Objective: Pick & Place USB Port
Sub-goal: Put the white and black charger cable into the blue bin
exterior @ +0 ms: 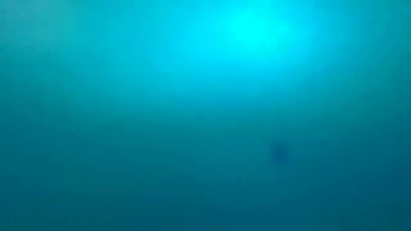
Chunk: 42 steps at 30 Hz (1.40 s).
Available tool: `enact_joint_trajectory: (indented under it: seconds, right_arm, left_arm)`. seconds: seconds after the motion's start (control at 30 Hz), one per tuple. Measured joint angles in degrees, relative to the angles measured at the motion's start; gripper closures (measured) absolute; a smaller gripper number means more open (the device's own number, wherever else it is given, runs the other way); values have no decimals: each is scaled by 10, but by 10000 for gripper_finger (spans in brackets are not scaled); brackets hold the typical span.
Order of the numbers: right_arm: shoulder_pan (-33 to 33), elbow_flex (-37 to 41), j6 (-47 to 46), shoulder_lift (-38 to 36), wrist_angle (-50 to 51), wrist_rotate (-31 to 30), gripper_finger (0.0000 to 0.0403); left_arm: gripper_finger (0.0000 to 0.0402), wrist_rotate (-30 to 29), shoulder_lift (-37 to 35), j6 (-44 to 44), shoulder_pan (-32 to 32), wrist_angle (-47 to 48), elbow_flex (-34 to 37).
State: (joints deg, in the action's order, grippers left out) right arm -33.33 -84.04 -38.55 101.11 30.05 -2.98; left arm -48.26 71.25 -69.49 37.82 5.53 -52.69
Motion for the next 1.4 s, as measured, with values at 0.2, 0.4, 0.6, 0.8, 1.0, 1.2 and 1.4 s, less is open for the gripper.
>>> enact_joint_trajectory:
  seconds: [0.2, 0.4, 0.6, 0.8, 1.0, 1.2, 1.4]
  right_arm:
    - [30, 1, 16, 36, 37, 0, 389]
    - [53, 1, 32, 50, 20, -1, 389]
    - [60, -9, 33, 51, -19, -2, 389]
    - [60, -45, 47, 50, -27, -3, 389]
    - [63, -65, 68, 54, -25, -14, 389]
    - [71, -63, 96, 106, -13, -1, 374]
    - [71, -64, 129, 124, -25, -13, 307]
  left_arm:
    - [364, -46, 18, -29, 26, -12, 0]
    - [364, -61, 29, -28, 47, -39, 0]
    - [364, -73, 28, -31, 62, -43, 0]
    - [364, -79, 28, -31, 70, -41, 0]
    - [364, -79, 28, -28, 70, -40, 0]
    - [364, -79, 28, -28, 70, -39, 0]
    - [364, -73, 27, -28, 74, -39, 0]
